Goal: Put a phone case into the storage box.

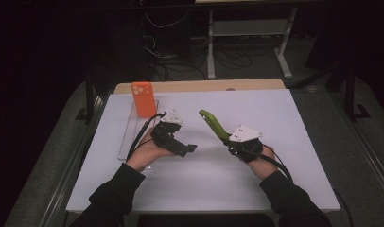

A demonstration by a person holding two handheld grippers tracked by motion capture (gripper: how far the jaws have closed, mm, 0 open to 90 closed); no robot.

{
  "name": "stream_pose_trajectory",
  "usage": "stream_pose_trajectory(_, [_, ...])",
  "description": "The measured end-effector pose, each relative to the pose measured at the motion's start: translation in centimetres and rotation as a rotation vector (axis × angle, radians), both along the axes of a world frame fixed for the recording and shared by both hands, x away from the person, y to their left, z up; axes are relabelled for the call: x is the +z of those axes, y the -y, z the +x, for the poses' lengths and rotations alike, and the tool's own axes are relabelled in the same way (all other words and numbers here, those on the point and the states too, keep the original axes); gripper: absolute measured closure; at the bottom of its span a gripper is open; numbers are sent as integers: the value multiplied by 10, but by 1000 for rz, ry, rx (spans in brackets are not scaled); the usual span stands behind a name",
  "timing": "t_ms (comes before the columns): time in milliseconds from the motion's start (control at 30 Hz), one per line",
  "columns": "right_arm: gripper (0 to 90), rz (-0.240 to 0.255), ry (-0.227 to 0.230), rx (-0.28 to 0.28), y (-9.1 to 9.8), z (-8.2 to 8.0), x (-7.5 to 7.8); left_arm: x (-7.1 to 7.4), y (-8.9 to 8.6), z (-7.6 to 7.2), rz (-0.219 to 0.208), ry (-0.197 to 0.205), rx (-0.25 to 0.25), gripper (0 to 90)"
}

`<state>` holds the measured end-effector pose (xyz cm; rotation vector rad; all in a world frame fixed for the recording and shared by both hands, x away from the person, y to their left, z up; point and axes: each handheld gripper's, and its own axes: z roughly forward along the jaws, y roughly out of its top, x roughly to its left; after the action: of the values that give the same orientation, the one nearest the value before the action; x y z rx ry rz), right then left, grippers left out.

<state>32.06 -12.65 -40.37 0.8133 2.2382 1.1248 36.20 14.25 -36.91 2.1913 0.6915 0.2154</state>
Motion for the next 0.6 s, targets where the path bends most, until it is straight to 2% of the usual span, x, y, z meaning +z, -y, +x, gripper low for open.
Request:
stream_pose_trajectory(33, [759,25,-26,-1,2,2,0,1,0,1,-1,-2,-1,0])
stream_pose_trajectory(133, [759,115,-99,-8,5,7,-1,2,2,3,-66,-2,36,0])
stream_pose_trajectory(167, [759,166,-136,-9,4,7,-1,4,2,4,-84,-5,49,0])
stream_pose_trajectory(233, [759,210,-161,-7,5,9,-2,6,4,6,-109,1,61,0])
stream_pose_trajectory(300, [759,253,-188,-4,4,9,-2,8,6,8,-124,6,52,0])
stream_pose_trajectory(333, [759,261,-195,-7,3,8,-2,9,8,8,-142,-3,56,0])
stream_pose_trajectory(400, [759,280,-212,-9,1,7,-1,11,11,9,-157,1,56,0])
stream_pose_trajectory(533, [759,298,-216,-6,-4,6,0,15,18,12,-194,17,62,0])
stream_pose_trajectory(600, [759,303,-218,-2,-6,5,2,16,21,15,-230,16,63,0])
